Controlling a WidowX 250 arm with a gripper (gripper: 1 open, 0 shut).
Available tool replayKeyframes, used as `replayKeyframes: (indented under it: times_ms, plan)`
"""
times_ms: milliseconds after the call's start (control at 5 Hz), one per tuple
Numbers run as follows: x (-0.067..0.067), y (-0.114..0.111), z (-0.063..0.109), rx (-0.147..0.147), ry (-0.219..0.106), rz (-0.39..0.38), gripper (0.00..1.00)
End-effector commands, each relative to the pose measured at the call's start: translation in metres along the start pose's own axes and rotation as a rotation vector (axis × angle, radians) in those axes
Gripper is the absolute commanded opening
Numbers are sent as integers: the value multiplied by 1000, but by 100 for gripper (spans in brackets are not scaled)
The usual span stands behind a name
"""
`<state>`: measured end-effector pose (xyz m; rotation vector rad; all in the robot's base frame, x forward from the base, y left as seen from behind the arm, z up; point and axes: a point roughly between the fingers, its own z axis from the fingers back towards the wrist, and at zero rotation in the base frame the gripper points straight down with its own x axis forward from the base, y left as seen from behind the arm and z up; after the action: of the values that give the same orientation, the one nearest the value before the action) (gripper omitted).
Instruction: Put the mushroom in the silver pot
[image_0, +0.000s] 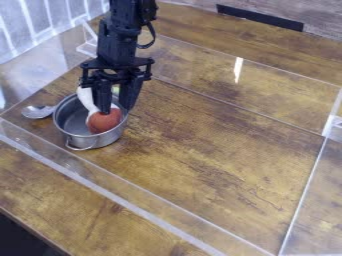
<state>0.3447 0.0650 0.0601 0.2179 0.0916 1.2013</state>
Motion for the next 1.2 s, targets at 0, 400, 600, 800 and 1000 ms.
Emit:
replayKeyframes:
  times_ms: [0,400,600,800,1000]
  plan:
    - [-10,-3,29,-61,-3,21,100]
    - [-7,-15,24,-64,11,32,100]
    - [-10,-13,27,-64,19,25,100]
    - [-11,-10,26,-63,20,23,0]
    - [-13,-8,29,-65,27,16,100]
